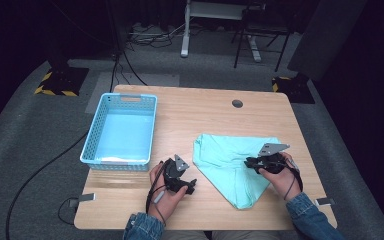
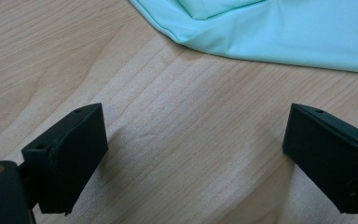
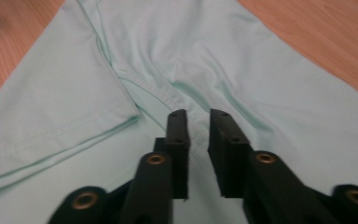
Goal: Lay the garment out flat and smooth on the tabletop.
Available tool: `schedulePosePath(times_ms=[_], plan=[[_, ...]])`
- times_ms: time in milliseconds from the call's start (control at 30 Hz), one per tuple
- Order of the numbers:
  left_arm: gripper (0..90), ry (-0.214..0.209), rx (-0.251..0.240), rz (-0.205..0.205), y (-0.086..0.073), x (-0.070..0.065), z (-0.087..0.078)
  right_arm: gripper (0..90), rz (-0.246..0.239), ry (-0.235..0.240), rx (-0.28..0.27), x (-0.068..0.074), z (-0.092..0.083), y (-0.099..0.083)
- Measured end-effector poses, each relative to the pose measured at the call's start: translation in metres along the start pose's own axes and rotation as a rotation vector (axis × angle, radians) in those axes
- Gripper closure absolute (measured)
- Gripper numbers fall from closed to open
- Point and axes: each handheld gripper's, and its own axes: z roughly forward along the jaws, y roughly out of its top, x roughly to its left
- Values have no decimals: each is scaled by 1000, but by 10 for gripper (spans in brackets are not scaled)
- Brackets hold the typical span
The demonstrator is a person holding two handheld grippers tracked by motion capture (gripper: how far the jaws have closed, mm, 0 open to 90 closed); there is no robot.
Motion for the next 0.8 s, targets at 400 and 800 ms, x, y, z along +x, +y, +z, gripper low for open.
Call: schedulePosePath(times_ms=[400, 800], plan=[[61, 0, 0, -1, 0, 0, 0, 900, -20, -4, 34, 5, 13, -5], [61, 0, 0, 0, 0, 0, 0, 900, -7, -53, -42, 5, -32, -11]])
